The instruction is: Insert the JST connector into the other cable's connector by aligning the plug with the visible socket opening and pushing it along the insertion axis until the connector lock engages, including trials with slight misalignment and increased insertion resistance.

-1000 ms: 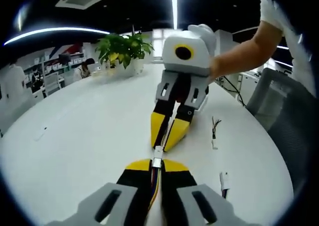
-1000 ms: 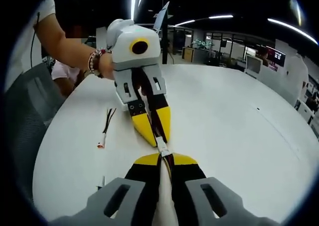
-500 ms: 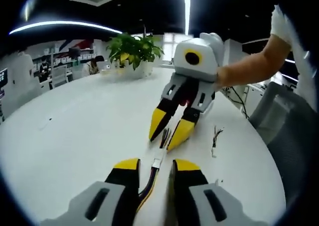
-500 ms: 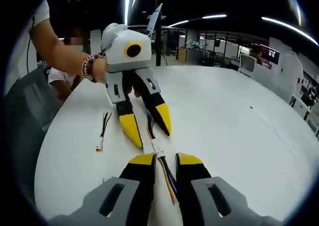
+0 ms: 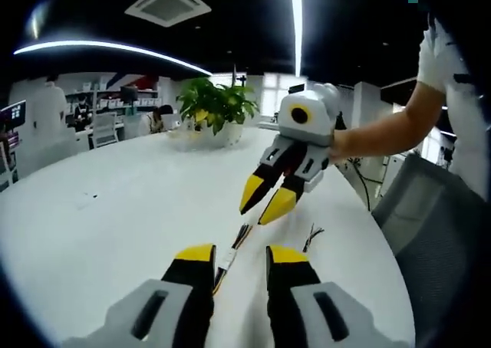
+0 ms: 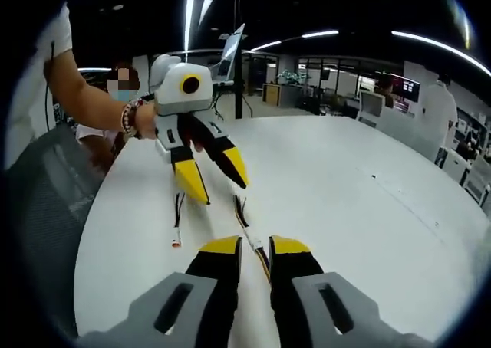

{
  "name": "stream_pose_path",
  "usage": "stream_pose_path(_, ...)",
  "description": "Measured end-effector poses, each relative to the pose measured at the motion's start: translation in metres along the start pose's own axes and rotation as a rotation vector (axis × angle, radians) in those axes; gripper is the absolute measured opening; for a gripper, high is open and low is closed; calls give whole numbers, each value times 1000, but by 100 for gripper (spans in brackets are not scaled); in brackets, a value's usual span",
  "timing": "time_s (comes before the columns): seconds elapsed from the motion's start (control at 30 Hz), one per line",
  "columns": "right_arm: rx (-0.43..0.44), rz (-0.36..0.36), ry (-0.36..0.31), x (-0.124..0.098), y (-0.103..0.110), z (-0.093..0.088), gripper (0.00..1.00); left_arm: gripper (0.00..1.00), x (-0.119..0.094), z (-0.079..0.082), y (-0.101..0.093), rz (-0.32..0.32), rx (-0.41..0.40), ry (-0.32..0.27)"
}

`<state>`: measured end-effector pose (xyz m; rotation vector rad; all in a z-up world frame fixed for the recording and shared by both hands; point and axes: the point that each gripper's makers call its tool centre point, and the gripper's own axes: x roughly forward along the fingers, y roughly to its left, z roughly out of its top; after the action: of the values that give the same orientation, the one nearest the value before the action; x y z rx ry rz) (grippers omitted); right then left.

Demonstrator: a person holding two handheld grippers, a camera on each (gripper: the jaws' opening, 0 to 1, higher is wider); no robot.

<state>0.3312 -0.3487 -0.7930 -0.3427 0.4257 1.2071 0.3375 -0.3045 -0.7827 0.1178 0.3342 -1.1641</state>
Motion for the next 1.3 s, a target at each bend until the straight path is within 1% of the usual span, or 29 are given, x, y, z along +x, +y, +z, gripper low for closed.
stream_pose_path(0.1,-3,-9,-4,-5,5,6,11,20,-9,5,-19,6,-8,-7)
stream_pose_path(0.13,-4,-10,-6,-6,6,7,11,20,-9,6,-22,7,-6,-7)
stream_pose_path(0.23,-12,-14,-8,-10,12,11,11,20,-16,6,-19,6,-1,-11)
stream_pose_path(0.37,-15,-20,-12,-15,18,16,11,19,-18,10,-29,3,8,-12)
stream_pose_path(0.53,-22,-14,-4,-21,29,15,11,19,-21,11,-40,-2,17,-10)
stream_pose_path(0.7,-25,-8,3,-25,38,14,11,19,-24,9,-55,-15,16,-6)
stream_pose_path(0.87,-35,0,10,-25,45,14,11,19,-27,6,-63,-20,9,-2)
stream_pose_path(1.3,-43,0,3,-30,66,20,11,19,-34,4,-85,-38,27,23)
